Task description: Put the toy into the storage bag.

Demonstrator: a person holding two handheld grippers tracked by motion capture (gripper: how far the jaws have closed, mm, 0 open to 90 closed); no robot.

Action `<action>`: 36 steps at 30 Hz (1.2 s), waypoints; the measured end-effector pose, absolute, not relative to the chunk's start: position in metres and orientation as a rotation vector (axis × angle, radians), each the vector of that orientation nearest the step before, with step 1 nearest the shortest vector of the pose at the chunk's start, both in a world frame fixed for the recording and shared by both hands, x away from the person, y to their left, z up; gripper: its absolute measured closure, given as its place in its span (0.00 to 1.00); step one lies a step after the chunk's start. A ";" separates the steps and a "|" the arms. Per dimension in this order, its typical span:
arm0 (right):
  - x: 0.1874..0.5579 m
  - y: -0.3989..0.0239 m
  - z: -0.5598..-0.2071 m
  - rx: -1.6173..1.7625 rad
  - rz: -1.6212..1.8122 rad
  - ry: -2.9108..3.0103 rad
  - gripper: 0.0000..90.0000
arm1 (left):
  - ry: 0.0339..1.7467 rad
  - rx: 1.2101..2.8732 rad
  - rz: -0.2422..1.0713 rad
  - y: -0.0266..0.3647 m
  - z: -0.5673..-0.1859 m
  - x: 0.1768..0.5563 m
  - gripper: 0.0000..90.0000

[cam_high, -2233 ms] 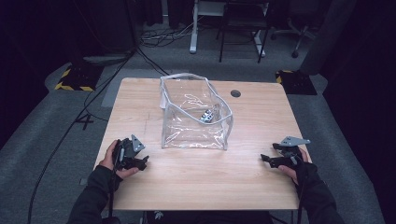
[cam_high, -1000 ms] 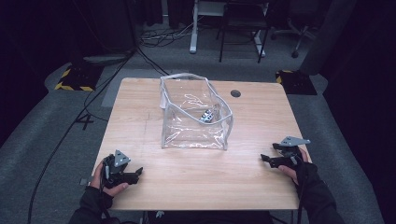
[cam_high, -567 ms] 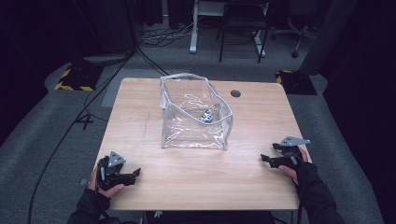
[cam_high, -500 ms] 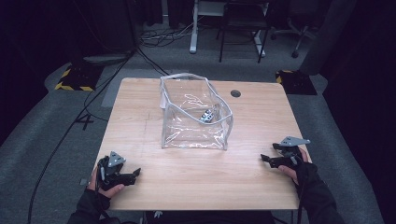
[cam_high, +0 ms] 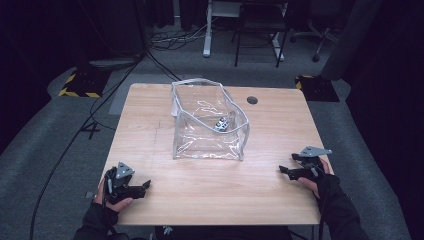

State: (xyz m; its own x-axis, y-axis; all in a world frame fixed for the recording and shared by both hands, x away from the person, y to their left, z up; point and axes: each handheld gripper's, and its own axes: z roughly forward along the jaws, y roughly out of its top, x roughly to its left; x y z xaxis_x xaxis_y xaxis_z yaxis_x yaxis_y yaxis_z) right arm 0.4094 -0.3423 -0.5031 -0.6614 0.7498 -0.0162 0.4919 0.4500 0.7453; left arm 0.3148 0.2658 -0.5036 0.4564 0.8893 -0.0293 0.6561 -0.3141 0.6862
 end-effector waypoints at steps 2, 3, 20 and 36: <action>0.409 -0.342 -0.503 1.055 1.046 2.362 0.22 | 1.283 2.074 0.475 0.266 -0.504 0.315 0.17; 0.409 -0.342 -0.503 1.056 1.046 2.362 0.22 | 1.285 2.073 0.474 0.266 -0.504 0.315 0.17; 0.409 -0.342 -0.503 1.055 1.046 2.362 0.22 | 1.281 2.081 0.472 0.266 -0.503 0.316 0.17; 0.410 -0.342 -0.503 1.054 1.047 2.363 0.22 | 1.283 2.080 0.470 0.266 -0.503 0.316 0.17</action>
